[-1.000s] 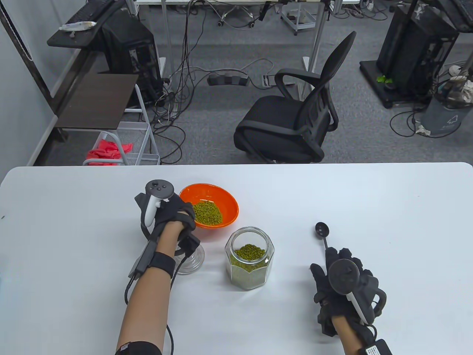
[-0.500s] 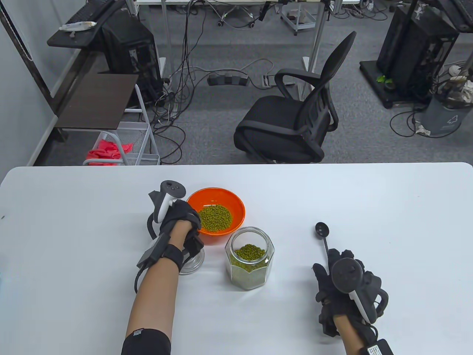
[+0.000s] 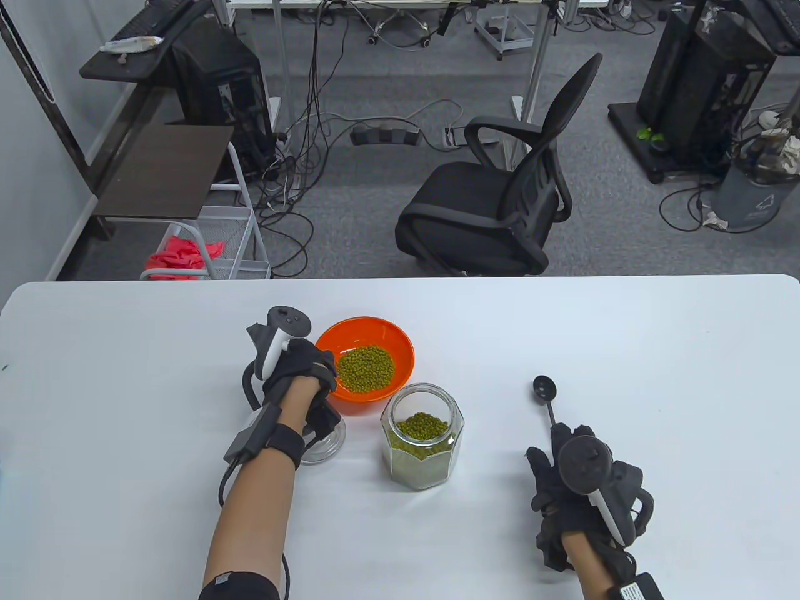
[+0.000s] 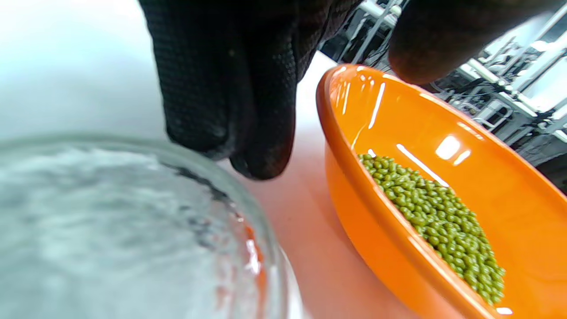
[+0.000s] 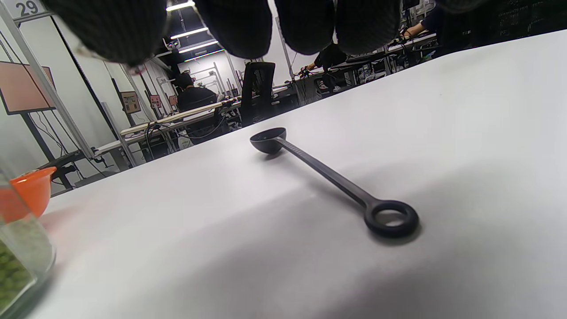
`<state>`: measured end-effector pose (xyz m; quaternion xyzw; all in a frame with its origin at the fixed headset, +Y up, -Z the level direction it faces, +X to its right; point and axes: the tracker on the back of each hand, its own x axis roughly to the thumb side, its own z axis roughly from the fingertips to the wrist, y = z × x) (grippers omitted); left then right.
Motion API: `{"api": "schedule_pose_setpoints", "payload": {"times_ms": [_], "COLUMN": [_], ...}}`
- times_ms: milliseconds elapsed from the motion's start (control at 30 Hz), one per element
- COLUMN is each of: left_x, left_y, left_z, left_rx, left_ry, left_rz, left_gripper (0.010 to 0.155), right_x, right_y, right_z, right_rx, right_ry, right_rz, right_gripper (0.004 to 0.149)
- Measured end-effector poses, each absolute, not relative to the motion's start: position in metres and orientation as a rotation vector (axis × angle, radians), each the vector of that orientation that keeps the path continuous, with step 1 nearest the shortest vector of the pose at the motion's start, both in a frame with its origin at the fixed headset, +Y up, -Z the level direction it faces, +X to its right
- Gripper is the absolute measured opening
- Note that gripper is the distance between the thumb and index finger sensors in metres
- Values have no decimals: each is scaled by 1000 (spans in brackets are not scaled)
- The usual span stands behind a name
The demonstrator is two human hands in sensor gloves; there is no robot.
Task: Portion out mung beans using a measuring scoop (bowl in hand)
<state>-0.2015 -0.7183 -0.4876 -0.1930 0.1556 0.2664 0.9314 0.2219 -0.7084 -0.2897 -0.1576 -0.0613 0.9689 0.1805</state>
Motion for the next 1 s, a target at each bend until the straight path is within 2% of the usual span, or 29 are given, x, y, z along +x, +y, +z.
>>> {"api": "schedule_pose_setpoints", "payload": {"times_ms": [233,433,667,933,1000], "left_x": [-202,-205,-208,-203,-200], "left_y": [-705,-711,-732,-761,-761], "left_z": [-443,-409,-390,-386,-385], "left_rx": [-290,-355,-404,-446,-406], "left_ry": [195,76,93,114,121], "left_rz": [575,611,592,508,476], "left_gripper": [80,87,92,98,97], "right_x": [221,217,215,214,214], "right_y": [-707,-709,-710,-711,-711], "right_z": [-288,-288,-288,-287,-287], "right_rx": [-433,-409,-400,-400,-399], "right_ry": [-185,-177,-163,-159,-157], "right_rz": [2724,2725,2721,2729,2733], "right_gripper": [65,65,65,65,65]}}
